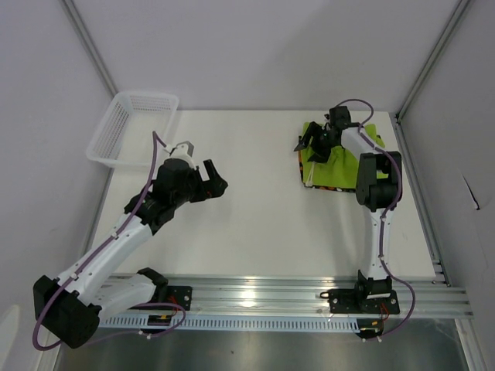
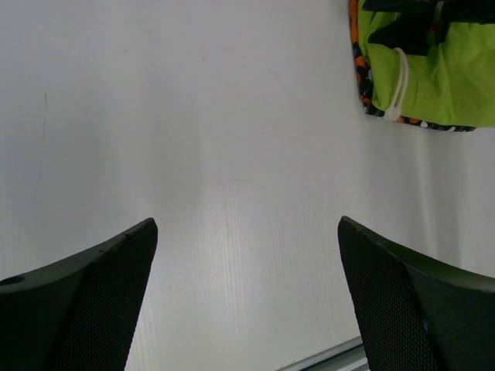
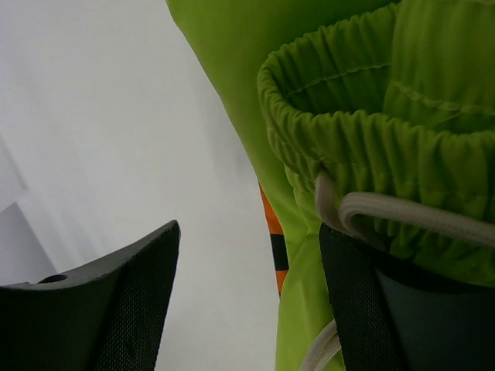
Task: Fold and stack the shorts
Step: Neatly place the folded shorts to the corner
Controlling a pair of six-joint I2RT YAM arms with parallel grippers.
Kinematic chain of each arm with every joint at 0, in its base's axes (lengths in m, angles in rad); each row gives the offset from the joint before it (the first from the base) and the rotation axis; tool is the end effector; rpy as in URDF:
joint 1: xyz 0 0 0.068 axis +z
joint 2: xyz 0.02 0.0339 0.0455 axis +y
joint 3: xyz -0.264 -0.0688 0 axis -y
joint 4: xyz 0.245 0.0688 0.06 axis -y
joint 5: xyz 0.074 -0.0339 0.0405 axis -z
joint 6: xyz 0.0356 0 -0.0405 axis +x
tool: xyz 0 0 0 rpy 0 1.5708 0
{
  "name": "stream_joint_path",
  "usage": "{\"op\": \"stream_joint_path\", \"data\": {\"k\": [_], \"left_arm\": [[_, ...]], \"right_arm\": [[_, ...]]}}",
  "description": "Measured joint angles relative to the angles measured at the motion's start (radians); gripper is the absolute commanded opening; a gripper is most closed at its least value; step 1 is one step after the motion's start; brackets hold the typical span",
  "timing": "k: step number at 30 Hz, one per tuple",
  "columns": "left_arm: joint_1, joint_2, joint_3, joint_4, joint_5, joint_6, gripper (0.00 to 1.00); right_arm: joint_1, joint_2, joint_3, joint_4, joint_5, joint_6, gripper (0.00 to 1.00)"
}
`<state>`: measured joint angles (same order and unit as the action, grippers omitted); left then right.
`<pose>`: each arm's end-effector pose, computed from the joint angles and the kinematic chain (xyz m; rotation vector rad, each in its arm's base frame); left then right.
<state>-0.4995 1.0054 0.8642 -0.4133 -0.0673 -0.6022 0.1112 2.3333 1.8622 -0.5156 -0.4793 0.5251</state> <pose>0.1966 -0.1046 0.3037 -0.1526 2.1739 -0.5726 0.5012 0.0725 0.1586 0.3484 2.5918 0.8506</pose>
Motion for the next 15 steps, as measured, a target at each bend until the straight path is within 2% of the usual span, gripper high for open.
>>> {"op": "stream_joint_path", "data": {"k": [6, 15], "left_arm": [[0.001, 0.000, -0.024, 0.000, 0.004, 0.000, 0.99], [0.001, -0.003, -0.039, 0.008, 0.018, 0.001, 0.99]], "right_arm": [[-0.063, -0.011, 0.033, -0.123, 0.086, -0.111, 0.76], [-0.119, -0.090, -0.045, -0.187, 0.179, -0.180, 0.78]]}}
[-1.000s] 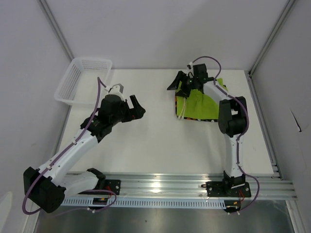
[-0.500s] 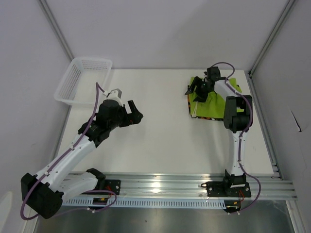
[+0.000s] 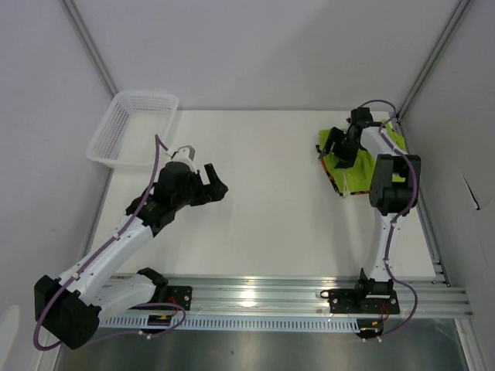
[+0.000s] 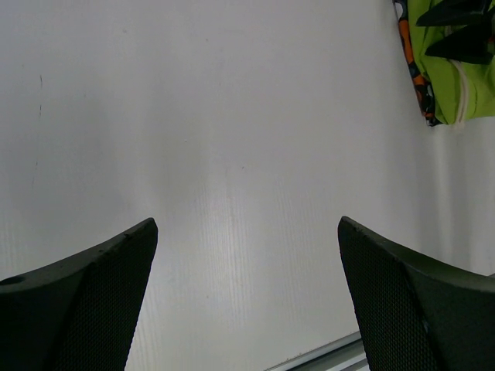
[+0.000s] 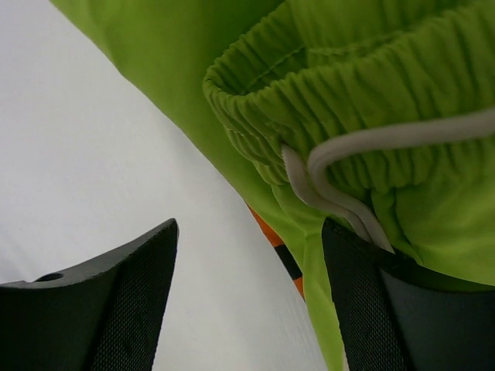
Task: Fold and stack the shorts
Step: Neatly place the folded shorts to the corner
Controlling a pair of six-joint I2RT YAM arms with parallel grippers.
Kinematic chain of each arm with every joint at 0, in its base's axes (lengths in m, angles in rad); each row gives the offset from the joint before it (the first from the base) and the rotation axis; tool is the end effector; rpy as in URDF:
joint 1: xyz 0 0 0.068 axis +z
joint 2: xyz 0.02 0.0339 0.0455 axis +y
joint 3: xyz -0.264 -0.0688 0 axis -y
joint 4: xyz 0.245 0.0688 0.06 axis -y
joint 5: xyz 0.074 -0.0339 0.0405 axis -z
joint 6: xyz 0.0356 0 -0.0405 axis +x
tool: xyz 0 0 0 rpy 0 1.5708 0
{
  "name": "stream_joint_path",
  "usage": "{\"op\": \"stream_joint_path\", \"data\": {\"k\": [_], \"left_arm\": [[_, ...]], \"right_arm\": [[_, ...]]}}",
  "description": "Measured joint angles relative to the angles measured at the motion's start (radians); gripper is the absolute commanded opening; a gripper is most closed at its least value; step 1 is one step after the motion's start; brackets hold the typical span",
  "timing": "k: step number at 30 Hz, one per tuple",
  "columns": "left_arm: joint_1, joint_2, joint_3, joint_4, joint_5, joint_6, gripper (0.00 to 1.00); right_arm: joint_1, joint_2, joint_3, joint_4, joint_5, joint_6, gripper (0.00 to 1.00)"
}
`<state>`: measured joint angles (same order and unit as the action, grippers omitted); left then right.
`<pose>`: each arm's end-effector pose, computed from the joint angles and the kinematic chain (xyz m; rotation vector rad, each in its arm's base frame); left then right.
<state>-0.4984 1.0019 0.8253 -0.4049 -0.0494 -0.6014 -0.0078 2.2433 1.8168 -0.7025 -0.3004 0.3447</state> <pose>0.1950 -0.1041 0.2918 -0.1431 2.2050 -0.5763 0.4786 0.0068 0.1757 0.3849 2.6868 0.5068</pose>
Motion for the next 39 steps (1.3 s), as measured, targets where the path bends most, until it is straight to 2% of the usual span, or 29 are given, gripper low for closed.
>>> {"op": "stream_joint_path", "data": {"k": [5, 8, 9, 10, 16, 20, 27, 35, 39], "left_arm": [[0.004, -0.016, -0.010, -0.011, -0.008, 0.001, 0.99], [0.011, -0.023, -0.010, -0.013, -0.011, 0.001, 0.99], [0.013, -0.024, -0.010, -0.013, -0.013, 0.000, 0.99], [0.013, -0.026, -0.011, -0.014, -0.016, 0.000, 0.99], [0.015, -0.087, -0.025, -0.033, -0.054, 0.000, 0.99], [0.017, -0.160, -0.046, -0.053, -0.081, 0.000, 0.99], [0.018, -0.337, -0.143, -0.077, -0.111, -0.001, 0.99], [0.016, -0.586, -0.339, -0.060, -0.108, -0.027, 0.99], [0.002, -0.690, -0.443, -0.029, -0.100, -0.037, 0.99]], "right_arm": [[-0.032, -0.076, -0.048, -0.008, 0.009, -0.006, 0.80], [-0.029, -0.118, -0.046, -0.013, 0.019, -0.009, 0.87], [-0.023, -0.134, -0.044, -0.016, 0.021, -0.010, 0.95], [-0.014, -0.153, -0.043, -0.018, 0.021, -0.008, 0.99], [0.071, -0.341, -0.080, 0.023, 0.029, -0.006, 0.99], [0.151, -0.628, -0.255, 0.128, 0.049, -0.005, 0.99], [0.241, -1.206, -0.710, 0.346, 0.078, 0.015, 0.99], [0.291, -1.612, -1.162, 0.414, 0.154, 0.063, 1.00], [0.297, -1.769, -1.299, 0.394, 0.195, 0.065, 0.99]]}}
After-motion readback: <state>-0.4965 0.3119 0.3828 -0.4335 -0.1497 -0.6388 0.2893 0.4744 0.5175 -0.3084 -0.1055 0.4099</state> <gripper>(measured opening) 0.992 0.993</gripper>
